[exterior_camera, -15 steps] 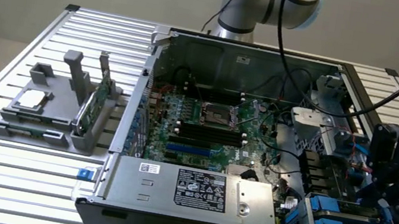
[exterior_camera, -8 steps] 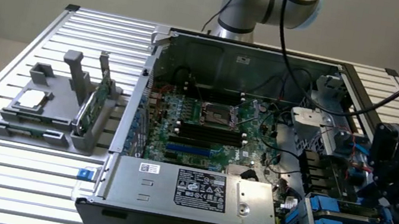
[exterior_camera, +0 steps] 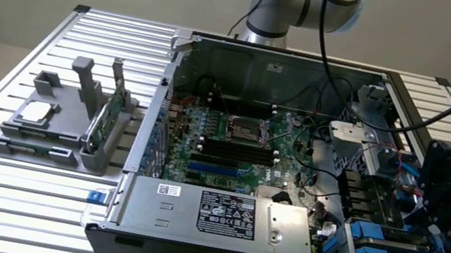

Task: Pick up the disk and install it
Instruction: 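Insert the first disk wire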

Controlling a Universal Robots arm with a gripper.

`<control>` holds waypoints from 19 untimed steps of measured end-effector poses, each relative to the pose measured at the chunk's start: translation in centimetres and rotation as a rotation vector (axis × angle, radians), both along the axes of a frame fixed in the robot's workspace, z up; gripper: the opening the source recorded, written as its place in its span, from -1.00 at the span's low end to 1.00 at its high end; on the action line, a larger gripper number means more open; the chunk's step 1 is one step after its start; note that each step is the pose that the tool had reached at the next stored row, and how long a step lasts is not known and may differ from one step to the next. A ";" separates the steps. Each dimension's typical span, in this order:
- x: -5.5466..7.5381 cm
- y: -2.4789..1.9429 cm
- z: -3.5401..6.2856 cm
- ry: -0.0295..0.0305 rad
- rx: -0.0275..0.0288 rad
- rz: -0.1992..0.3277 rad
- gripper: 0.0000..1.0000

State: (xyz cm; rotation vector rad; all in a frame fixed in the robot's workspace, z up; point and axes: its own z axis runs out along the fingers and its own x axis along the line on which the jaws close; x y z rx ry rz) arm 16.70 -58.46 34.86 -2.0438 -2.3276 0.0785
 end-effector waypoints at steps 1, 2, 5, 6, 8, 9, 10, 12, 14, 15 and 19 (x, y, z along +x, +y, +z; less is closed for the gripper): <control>0.0 0.00 -0.01 0.0011 -0.0023 -0.009 -0.67; 0.0 0.00 -0.01 0.0018 -0.0044 -0.018 -0.67; 0.1 0.06 -0.05 0.0020 -0.0088 -0.038 -0.67; 0.1 0.12 -0.08 0.0020 -0.0100 -0.042 -0.67; 0.1 0.32 -0.19 0.0020 -0.0136 -0.046 -0.67; 0.1 0.42 -0.25 0.0019 -0.0166 -0.047 -0.67; 0.1 0.52 -0.32 0.0018 -0.0201 -0.049 -0.67; 0.1 0.62 -0.39 0.0016 -0.0296 -0.052 -0.67; 0.1 0.63 -0.41 0.0013 -0.0409 -0.053 -0.67; 0.1 0.63 -0.42 0.0012 -0.0440 -0.053 -0.67; 0.1 0.74 -0.47 0.0013 -0.0460 -0.060 -0.67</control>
